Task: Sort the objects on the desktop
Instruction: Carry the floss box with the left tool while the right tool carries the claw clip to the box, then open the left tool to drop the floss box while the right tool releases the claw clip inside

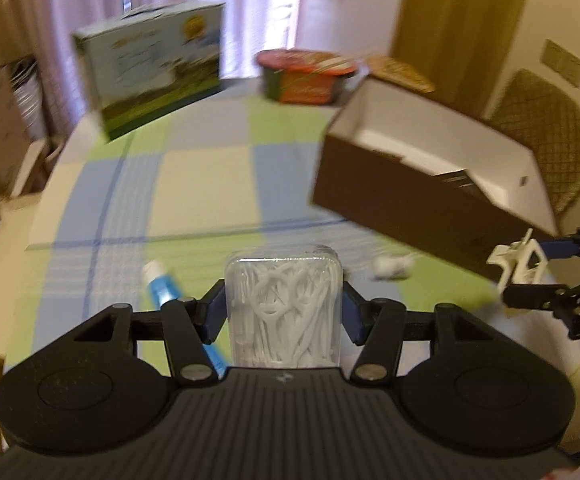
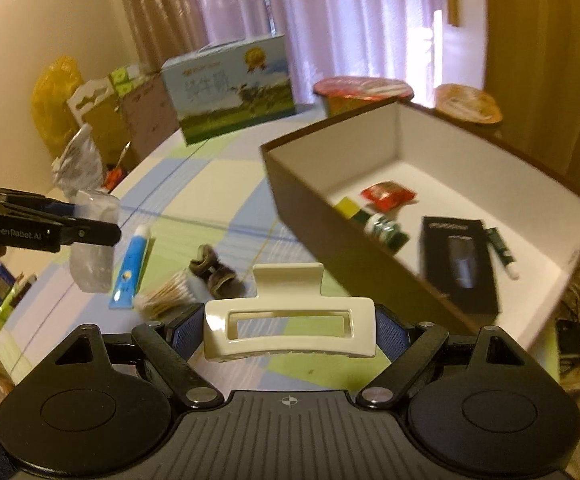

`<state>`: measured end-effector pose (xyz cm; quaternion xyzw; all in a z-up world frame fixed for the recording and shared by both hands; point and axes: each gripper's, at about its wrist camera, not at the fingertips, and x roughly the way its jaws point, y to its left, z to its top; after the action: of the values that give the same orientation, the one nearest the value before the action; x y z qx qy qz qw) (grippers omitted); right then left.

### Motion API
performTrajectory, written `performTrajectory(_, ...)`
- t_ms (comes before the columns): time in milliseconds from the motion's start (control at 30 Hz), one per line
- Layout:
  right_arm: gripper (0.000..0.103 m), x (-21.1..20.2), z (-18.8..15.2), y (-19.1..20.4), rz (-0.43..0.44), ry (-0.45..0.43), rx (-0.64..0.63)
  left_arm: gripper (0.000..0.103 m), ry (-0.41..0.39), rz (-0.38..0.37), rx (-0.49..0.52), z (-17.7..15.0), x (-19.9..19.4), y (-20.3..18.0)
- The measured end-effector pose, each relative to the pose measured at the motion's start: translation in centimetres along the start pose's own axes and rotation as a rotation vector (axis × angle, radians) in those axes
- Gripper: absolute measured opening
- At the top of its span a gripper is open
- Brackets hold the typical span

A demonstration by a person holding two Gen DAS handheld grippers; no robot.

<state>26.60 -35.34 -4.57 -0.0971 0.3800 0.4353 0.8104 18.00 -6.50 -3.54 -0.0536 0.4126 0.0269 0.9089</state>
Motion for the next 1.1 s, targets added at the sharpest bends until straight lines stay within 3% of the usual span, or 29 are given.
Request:
performTrajectory(467, 0.084, 0.2, 5.6, -8.3, -0.098, -0.064, 0.064, 0.052, -0.071, -0.148, 0.108, 7.9, 3.8, -7.9)
performTrajectory(700, 0.084, 3.6, 9.0, -11.2, -0.117, -0.068, 0.031, 0.052, -0.071, -0.164, 0.137, 13.2, 7.8, -10.6)
performTrajectory(1100, 0.084, 12.0, 11.8, -16.0, -0.181, 0.006, 0.124, 0.052, 0.016, -0.151, 0.165, 19.3, 17.9, -13.5)
